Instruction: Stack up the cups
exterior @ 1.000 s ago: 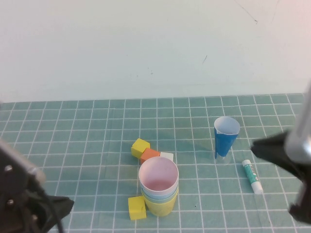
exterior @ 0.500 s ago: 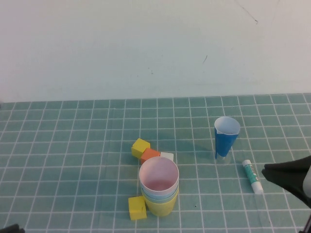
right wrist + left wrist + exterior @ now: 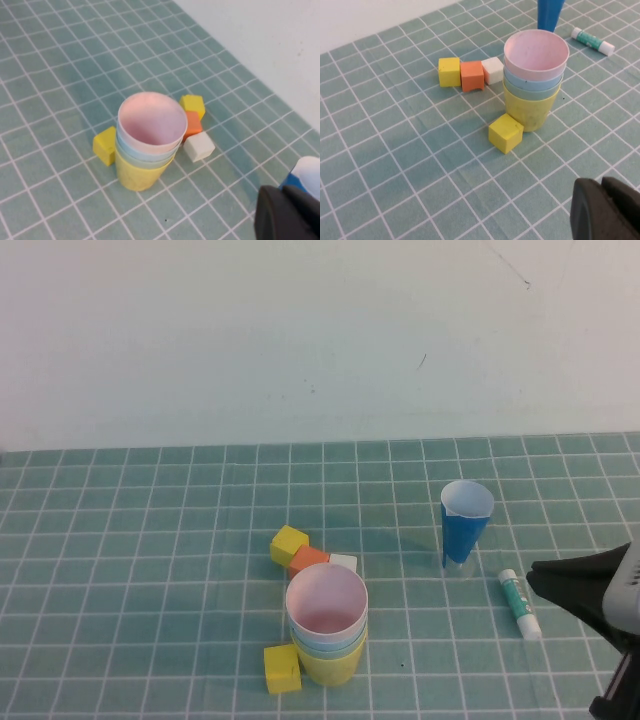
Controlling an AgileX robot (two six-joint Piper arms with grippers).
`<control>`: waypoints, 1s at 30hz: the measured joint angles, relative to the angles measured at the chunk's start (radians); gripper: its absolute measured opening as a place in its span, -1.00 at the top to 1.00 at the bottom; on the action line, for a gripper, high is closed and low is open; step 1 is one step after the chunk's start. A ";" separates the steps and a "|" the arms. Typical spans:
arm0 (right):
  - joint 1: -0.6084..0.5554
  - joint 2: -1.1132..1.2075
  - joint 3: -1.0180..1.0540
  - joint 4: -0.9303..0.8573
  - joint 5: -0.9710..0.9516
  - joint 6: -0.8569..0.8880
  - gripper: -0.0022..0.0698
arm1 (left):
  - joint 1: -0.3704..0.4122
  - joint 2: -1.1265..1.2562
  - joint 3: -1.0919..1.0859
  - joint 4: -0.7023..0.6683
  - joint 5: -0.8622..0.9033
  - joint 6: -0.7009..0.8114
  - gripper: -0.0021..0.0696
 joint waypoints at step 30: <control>-0.017 -0.027 0.000 -0.193 -0.029 -0.001 0.94 | 0.000 0.000 0.001 0.000 0.000 -0.006 0.95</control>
